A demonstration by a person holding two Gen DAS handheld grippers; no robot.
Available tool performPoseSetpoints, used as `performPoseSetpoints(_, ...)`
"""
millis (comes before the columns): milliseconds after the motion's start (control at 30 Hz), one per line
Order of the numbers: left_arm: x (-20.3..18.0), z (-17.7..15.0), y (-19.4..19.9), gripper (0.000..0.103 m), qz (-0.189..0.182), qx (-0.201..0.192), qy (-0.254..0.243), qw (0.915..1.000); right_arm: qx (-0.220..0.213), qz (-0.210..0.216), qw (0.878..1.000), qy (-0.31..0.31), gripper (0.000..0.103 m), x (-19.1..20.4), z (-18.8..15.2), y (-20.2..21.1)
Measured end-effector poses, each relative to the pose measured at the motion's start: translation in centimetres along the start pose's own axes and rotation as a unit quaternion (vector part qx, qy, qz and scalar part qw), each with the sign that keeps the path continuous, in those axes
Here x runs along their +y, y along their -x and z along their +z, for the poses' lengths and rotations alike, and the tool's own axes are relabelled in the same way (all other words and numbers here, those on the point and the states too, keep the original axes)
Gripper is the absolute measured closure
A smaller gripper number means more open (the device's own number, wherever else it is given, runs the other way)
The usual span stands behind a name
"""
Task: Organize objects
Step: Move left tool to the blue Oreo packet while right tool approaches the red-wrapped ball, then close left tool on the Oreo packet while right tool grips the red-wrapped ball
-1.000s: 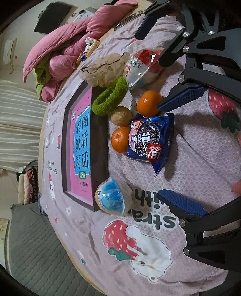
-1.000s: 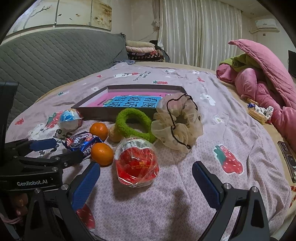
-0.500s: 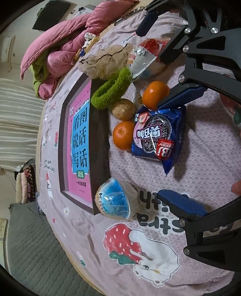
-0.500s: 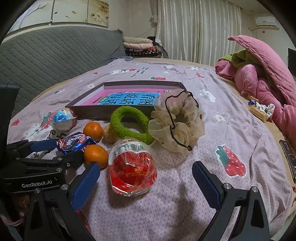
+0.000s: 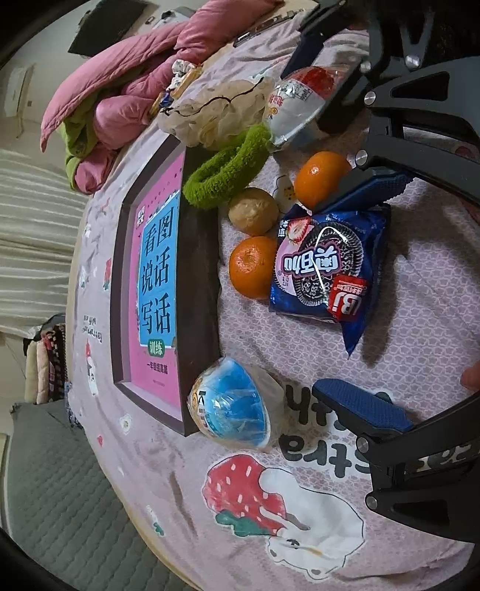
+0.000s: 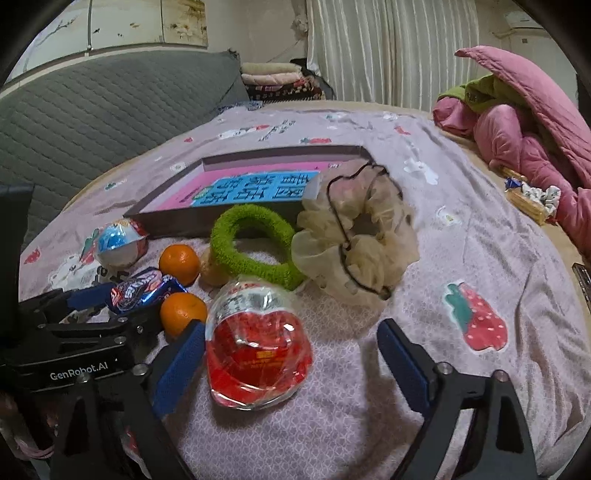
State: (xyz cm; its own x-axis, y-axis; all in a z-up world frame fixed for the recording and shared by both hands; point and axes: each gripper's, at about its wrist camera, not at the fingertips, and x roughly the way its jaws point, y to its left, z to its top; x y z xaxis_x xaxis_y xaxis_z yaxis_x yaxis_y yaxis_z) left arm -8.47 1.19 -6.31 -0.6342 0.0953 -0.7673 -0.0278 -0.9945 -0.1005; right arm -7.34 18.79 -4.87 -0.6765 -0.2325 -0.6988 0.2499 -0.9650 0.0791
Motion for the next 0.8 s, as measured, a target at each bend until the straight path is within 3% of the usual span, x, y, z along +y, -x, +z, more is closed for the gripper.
performPoseSetpoints(167,-0.1,0.2,-0.3,0.021,-0.001,0.003,-0.001,1.0,0.013,0.001,1.0,0.02,0.032,1.0,-0.1,-0.8)
performPoseSetpoints(333,-0.6,0.2,-0.6,0.036,-0.016,0.007,-0.004,0.9998,0.021,0.008,0.999,0.029,0.049,1.5,-0.3,-1.5)
performPoseSetpoints(500,-0.8,0.2,-0.6,0.038,-0.021,0.006,-0.006,0.9997,0.012,0.014,0.999,0.034,0.05,1.5,-0.4,-1.2)
performPoseSetpoints(600,-0.6,0.3,-0.5,0.047,-0.033,0.007,-0.005,0.9994,0.001,0.016,0.999,0.038,0.05,1.5,-0.3,-0.9)
performPoseSetpoints(800,-0.4,0.2,0.0,0.047,-0.04,0.002,-0.002,0.9992,-0.01,0.017,0.999,0.046,0.05,1.9,-0.2,-0.5)
